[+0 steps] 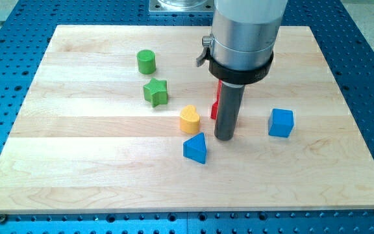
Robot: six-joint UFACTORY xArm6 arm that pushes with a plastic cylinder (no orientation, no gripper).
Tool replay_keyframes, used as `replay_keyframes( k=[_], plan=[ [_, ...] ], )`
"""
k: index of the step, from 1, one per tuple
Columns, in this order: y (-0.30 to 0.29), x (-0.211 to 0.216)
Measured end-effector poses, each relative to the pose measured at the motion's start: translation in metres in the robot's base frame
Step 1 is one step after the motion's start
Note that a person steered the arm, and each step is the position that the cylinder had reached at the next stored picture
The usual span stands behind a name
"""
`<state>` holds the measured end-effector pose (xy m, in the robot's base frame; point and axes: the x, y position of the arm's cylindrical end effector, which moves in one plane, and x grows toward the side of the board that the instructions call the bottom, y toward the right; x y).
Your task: Push the yellow heart below the green star
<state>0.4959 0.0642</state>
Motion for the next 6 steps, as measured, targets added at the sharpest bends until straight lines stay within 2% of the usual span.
replay_keyframes(
  k=[4, 6],
  plan=[
    [-0.088, -0.009],
    [-0.070, -0.002]
  ],
)
